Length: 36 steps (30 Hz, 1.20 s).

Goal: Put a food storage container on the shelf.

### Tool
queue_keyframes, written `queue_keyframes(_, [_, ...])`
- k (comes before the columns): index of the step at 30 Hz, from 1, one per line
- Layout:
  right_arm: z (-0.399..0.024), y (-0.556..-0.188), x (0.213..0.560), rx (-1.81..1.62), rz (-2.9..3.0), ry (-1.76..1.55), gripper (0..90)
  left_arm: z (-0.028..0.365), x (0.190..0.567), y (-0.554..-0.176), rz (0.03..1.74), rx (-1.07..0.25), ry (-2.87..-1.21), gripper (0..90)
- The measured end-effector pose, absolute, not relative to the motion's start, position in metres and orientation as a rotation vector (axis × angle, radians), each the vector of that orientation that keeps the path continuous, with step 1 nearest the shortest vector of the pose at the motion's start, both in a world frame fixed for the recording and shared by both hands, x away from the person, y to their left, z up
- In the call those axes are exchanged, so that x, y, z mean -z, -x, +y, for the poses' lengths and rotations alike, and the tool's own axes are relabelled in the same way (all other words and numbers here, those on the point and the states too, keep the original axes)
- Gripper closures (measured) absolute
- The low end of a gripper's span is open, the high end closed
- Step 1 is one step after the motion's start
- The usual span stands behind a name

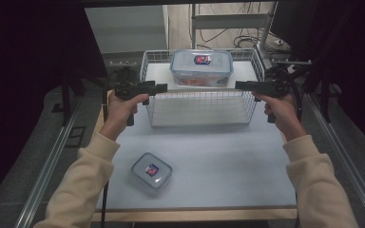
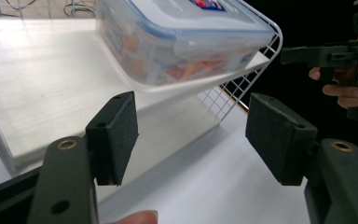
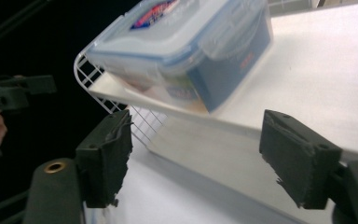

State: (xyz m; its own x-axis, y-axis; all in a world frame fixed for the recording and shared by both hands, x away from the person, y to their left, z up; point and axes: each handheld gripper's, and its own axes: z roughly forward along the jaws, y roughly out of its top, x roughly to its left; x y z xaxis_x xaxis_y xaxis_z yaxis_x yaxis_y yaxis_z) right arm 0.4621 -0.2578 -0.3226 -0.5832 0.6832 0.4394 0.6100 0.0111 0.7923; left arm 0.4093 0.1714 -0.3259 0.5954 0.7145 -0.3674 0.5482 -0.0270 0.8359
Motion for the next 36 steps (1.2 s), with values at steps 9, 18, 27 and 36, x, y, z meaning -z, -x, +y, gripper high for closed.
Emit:
queue_keyframes(9, [-0.251,-0.447,0.338,-1.607,2.226,-1.279,55.7,0.162,0.343,-0.39,1.018,-0.206,-1.739,30.9])
queue_keyframes(18, [-0.229,-0.443,0.345,-1.501,2.254,-1.146,88.6,0.156,0.373,-0.363,1.013,-0.198,-1.776,26.7])
queue_keyframes(27, [-0.196,-0.456,0.339,-1.473,2.23,-1.104,89.6,0.156,0.402,-0.343,1.016,-0.198,-1.806,25.8])
queue_keyframes(36, [-0.178,-0.471,0.336,-1.44,2.212,-1.113,89.7,0.16,0.415,-0.342,1.034,-0.186,-1.82,25.4])
